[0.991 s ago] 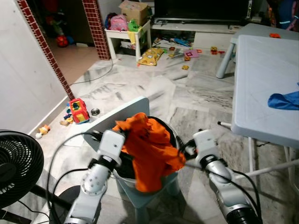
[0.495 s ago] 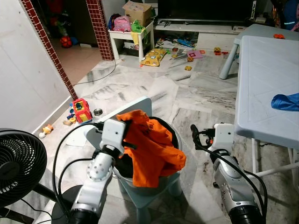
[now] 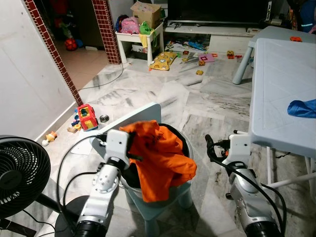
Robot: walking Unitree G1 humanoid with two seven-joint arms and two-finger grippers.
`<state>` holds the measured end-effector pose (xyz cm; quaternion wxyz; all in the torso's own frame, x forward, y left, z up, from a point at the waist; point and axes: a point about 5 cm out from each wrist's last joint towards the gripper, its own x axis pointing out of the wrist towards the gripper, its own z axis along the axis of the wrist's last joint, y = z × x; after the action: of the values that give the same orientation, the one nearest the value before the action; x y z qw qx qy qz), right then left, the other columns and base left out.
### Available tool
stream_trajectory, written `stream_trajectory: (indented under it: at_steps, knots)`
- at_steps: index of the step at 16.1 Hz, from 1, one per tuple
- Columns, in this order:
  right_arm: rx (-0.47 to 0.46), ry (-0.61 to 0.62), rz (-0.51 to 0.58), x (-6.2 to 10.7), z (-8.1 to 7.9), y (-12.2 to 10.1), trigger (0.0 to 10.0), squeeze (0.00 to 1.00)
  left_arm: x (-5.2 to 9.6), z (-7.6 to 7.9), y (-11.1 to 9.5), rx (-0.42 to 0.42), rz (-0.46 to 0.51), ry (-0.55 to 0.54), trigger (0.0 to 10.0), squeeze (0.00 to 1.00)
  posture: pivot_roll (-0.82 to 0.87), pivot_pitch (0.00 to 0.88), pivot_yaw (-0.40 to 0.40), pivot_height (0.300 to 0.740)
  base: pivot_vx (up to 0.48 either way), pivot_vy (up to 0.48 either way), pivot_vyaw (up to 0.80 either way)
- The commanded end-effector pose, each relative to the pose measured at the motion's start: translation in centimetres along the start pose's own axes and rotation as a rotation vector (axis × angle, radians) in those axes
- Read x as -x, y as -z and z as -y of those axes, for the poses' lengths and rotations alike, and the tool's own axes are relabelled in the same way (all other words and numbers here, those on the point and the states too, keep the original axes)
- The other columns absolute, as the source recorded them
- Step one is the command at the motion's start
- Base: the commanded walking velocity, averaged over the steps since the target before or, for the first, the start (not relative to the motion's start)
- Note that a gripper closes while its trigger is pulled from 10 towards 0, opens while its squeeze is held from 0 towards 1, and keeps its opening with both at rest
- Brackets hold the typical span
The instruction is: Hang hanger
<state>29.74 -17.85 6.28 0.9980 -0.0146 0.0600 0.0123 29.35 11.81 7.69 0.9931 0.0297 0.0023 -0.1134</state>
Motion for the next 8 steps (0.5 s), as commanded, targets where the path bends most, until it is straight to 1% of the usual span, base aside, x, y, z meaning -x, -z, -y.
stream_trajectory:
  at_steps: [1, 3, 4, 8]
  knots:
    - [0.012, -0.021, 0.015, -0.5, -0.8, -0.4, 10.0, 0.00, -0.4, -0.2, -0.5, -0.007, 0.022, -0.002, 10.0, 0.00, -0.08, 0.000, 0.081, 0.740, 0.000, 0.000, 0.00]
    - [0.022, -0.020, 0.048, -0.9, -0.8, -1.3, 10.0, 0.00, -0.6, -0.5, -0.9, 0.000, 0.035, 0.000, 10.0, 0.00, -0.09, 0.000, 0.087, 0.740, 0.000, 0.000, -0.51]
    - [0.031, -0.009, 0.057, -0.9, -0.3, -1.6, 10.0, 0.00, -0.7, -0.9, -0.9, 0.010, 0.034, -0.015, 10.0, 0.00, -0.10, 0.000, 0.086, 0.740, 0.000, 0.000, -0.80]
    - [0.052, -0.002, 0.060, -0.7, 0.4, -1.6, 10.0, 0.00, -0.8, -1.0, -0.9, 0.020, 0.035, -0.014, 10.0, 0.00, -0.12, 0.000, 0.092, 0.740, 0.000, -0.297, -0.80]
